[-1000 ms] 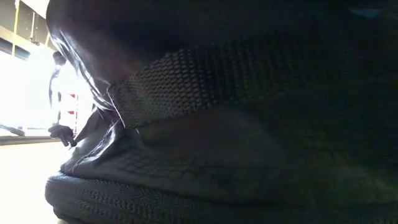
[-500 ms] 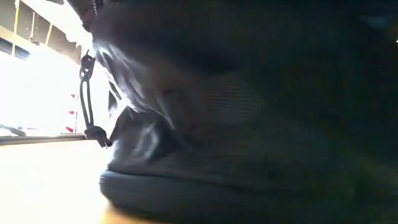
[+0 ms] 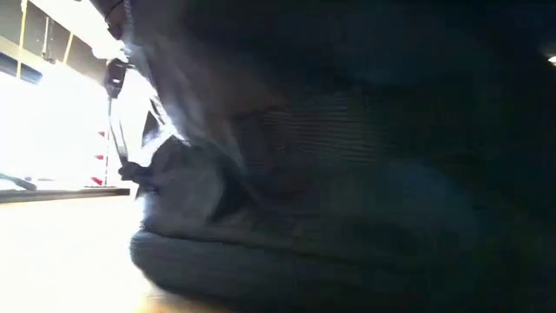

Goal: Unpack backpack
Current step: Put the blue zipper bag in the black backpack

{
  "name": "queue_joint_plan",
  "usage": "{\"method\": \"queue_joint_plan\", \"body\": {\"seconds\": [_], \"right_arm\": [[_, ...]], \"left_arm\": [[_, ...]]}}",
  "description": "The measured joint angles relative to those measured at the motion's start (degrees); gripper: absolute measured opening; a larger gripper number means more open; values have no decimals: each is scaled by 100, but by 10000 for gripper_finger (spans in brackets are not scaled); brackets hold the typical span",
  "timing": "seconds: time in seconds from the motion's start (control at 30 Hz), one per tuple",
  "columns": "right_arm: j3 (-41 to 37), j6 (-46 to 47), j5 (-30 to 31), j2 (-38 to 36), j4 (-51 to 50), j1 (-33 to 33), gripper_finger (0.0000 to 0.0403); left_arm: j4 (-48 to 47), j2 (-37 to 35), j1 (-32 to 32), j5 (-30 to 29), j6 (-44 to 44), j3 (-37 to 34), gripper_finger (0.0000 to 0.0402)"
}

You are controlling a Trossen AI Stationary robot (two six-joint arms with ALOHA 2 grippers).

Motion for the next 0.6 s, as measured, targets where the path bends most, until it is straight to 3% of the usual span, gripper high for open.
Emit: {"method": "queue_joint_plan", "body": {"seconds": [0.3,0.47,0.6], "right_arm": [[-764,44,-1487,0,1932,-682,0],[-1097,377,-1695,-7,1811,-959,0],[-1175,637,-2265,-7,1396,-1079,0]], "left_arm": [[13,-4,-11,-16,82,0,0],[-60,-4,-61,-24,57,79,0],[-323,-4,-174,-63,51,288,0]]}}
